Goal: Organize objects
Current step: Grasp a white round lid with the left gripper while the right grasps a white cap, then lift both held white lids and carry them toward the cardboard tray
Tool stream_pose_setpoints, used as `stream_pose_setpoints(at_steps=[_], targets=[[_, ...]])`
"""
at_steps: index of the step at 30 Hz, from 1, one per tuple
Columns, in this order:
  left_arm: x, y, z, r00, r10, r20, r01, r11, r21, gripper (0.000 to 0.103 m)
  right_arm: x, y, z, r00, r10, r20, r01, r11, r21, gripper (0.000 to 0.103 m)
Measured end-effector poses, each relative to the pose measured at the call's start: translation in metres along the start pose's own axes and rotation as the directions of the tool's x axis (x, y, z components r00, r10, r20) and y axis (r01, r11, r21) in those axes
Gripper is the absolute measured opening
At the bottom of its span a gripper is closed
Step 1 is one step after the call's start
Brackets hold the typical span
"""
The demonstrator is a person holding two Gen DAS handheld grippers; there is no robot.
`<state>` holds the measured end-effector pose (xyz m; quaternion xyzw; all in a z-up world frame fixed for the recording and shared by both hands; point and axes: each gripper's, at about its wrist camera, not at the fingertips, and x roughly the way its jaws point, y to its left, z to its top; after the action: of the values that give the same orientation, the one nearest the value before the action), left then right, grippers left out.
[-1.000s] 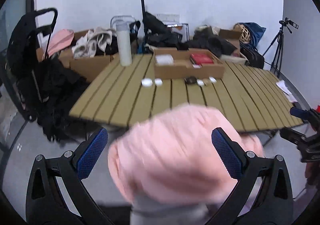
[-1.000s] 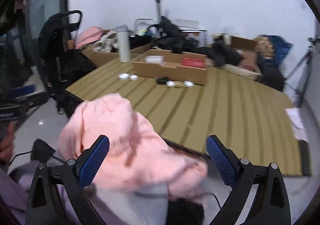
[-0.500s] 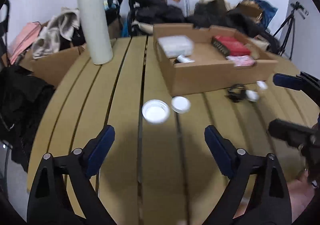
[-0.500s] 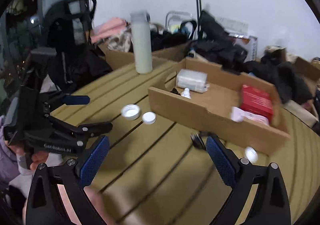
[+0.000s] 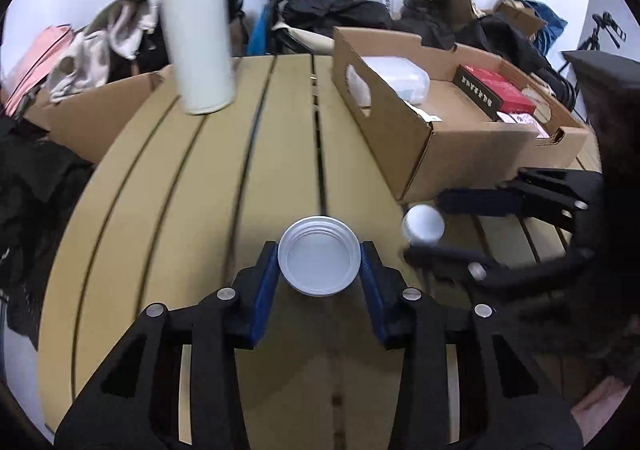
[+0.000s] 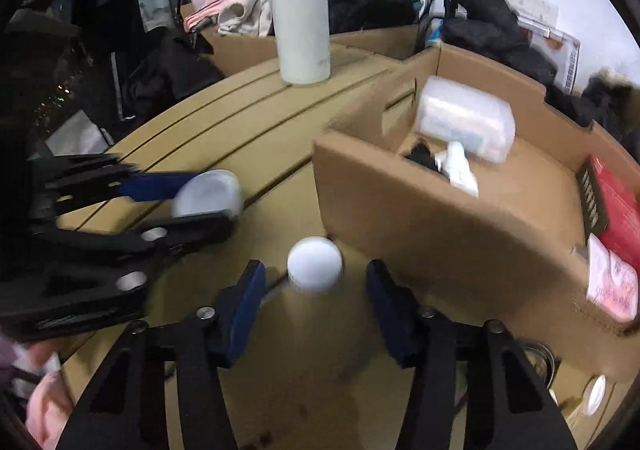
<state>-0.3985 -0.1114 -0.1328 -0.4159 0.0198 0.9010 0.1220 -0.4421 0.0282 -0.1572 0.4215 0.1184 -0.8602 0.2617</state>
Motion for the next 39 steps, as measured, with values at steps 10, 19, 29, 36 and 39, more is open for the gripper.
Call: stream_pose_setpoints(at_steps=[10,19,29,36,39], targets=[[-0.111,-0.015,-0.011,0.997,0.043,0.070,-0.043,0.999,0.003,0.036,-0.046,0.009,0.002,0.999,-0.025,0.026,0.026,1.000,-0.017,0.031],[-0.233,-0.084,-0.017,0.994,-0.005,0.106,0.006,1.000,-0.010,0.036,-0.263,-0.011,-0.065,0.964,-0.207,0.169,0.196,0.978,0.076,0.031],[-0.306,-0.147,-0.094,0.989,-0.018,0.147,0.027,0.998,-0.062,0.036,-0.383,0.035,-0.194,0.939,-0.281,0.199,0.225,0.937,0.267,0.031],[-0.315,-0.168,-0.123,0.993,-0.060,0.106,0.066,0.997,-0.051,0.036,-0.390,0.068,-0.224,0.947,-0.249,0.205,0.193,0.947,0.258,0.031],[-0.322,-0.175,-0.122,0.989,-0.056,0.135,0.060,0.998,-0.027,0.036,-0.395,0.069,-0.227,0.946,-0.233,0.227,0.170,0.949,0.267,0.031]])
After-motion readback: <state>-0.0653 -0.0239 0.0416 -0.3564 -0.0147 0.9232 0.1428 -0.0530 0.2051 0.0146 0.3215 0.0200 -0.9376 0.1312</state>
